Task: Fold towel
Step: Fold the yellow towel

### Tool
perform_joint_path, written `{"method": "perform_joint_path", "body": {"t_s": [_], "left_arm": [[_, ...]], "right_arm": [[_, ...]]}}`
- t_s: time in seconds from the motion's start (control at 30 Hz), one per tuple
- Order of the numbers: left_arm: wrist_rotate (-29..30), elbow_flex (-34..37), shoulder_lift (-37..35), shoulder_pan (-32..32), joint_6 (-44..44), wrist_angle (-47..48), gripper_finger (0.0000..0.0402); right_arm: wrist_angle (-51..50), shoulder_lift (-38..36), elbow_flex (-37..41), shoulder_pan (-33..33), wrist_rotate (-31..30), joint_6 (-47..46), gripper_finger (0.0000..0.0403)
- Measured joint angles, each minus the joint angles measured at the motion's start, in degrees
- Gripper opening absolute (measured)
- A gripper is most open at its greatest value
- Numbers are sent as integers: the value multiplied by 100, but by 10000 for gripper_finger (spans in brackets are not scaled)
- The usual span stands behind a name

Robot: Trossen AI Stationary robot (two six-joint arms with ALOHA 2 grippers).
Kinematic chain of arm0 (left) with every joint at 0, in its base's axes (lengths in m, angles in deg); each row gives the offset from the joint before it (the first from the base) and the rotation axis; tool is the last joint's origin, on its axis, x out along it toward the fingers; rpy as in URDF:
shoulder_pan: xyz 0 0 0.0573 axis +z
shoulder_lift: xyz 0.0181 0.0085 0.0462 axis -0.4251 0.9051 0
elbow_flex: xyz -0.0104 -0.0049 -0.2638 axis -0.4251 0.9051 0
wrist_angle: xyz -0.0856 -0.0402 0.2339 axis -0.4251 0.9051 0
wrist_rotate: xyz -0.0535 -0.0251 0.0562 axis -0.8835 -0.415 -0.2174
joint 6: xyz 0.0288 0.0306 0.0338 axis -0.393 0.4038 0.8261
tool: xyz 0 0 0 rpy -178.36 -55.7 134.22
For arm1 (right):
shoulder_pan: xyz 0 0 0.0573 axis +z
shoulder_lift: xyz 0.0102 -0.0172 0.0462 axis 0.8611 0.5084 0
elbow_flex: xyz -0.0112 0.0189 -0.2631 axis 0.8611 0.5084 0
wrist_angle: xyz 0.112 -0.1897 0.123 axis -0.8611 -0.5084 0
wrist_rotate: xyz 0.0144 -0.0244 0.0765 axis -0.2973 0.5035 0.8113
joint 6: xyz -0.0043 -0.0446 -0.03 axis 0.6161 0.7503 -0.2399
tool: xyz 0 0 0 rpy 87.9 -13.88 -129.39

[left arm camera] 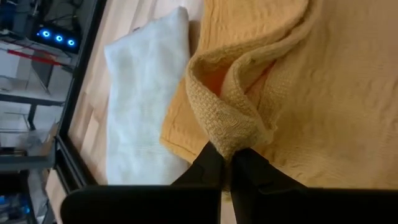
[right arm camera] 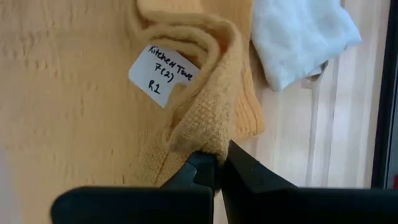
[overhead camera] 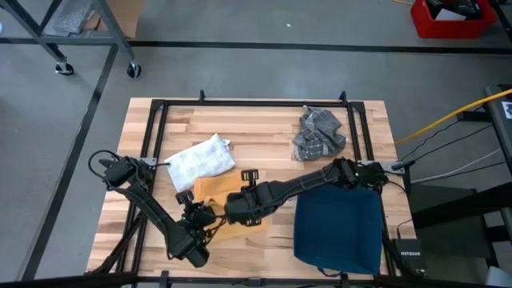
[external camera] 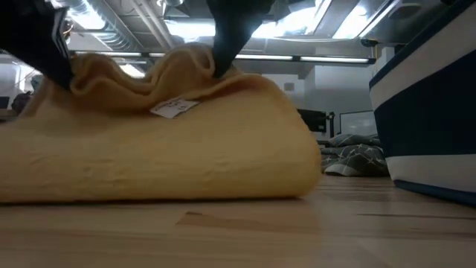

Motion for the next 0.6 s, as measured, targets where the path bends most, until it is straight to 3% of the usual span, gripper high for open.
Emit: {"method": "perform_joint_path", "body": {"t_s": [0.37, 0.6], "left_arm": [[-13, 543, 4, 281, 58, -421, 10], [-8, 696, 4, 474, 358, -398, 53]], "right_arm": [[353, 9, 685, -343, 41, 1, 12], [372, 9, 728, -501, -138, 182, 21]]}}
